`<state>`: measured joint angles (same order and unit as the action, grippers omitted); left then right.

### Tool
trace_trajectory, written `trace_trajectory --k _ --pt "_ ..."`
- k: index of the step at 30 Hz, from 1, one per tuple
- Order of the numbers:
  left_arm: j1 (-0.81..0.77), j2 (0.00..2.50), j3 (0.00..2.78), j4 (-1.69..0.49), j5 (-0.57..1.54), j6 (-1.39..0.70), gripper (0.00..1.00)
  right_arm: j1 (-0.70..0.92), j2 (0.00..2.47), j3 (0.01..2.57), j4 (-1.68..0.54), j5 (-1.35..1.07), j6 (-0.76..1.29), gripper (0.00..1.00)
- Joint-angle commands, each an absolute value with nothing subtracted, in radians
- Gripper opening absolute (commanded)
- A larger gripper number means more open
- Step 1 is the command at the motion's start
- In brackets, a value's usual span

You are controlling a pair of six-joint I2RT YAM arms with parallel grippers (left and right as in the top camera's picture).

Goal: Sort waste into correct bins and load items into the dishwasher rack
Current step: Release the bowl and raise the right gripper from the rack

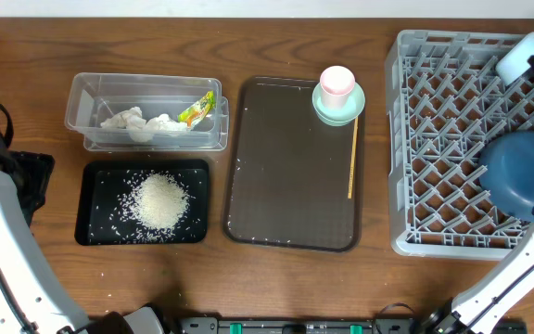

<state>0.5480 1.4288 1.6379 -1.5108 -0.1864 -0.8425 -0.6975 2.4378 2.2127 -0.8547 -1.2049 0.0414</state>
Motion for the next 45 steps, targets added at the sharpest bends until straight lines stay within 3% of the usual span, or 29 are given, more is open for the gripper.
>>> trace_trajectory --k 1,3,8,13,21,24,27,30,37,45 --pt "0.551 1.431 1.64 -1.514 -0.194 -0.859 0.94 -0.725 2.437 2.212 -0.884 -1.013 0.028 0.07" --pt "0.551 1.431 1.64 -1.514 -0.194 -0.859 0.94 -0.736 2.42 2.212 -0.91 -0.92 0.023 0.09" --pt "0.551 1.431 1.64 -1.514 -0.194 -0.859 0.94 -0.762 2.347 2.213 -0.933 -0.762 0.045 0.32" --pt "0.551 1.431 1.64 -1.514 -0.194 -0.859 0.94 -0.774 2.232 2.212 -0.931 -0.562 0.12 0.49" --pt "0.551 1.431 1.64 -1.514 -0.194 -0.859 0.94 -0.734 2.09 2.212 -0.901 -0.419 0.142 0.53" --pt "0.551 1.431 1.64 -1.514 -0.194 -0.859 0.94 -0.69 2.09 2.212 -0.902 -0.409 0.141 0.42" --pt "0.551 1.431 1.64 -1.514 -0.194 -0.859 0.94 -0.619 2.117 2.212 -0.907 -0.34 0.12 0.16" --pt "0.551 1.431 1.64 -1.514 -0.194 -0.859 0.94 -0.548 2.164 2.212 -0.9 -0.241 0.107 0.01" --pt "0.551 1.431 1.64 -1.514 -0.194 -0.859 0.94 -0.441 2.299 2.212 -0.841 -0.032 0.107 0.01" --pt "0.551 1.431 1.64 -1.514 -0.194 -0.859 0.94 -0.443 2.357 2.212 -0.815 0.052 0.107 0.01"
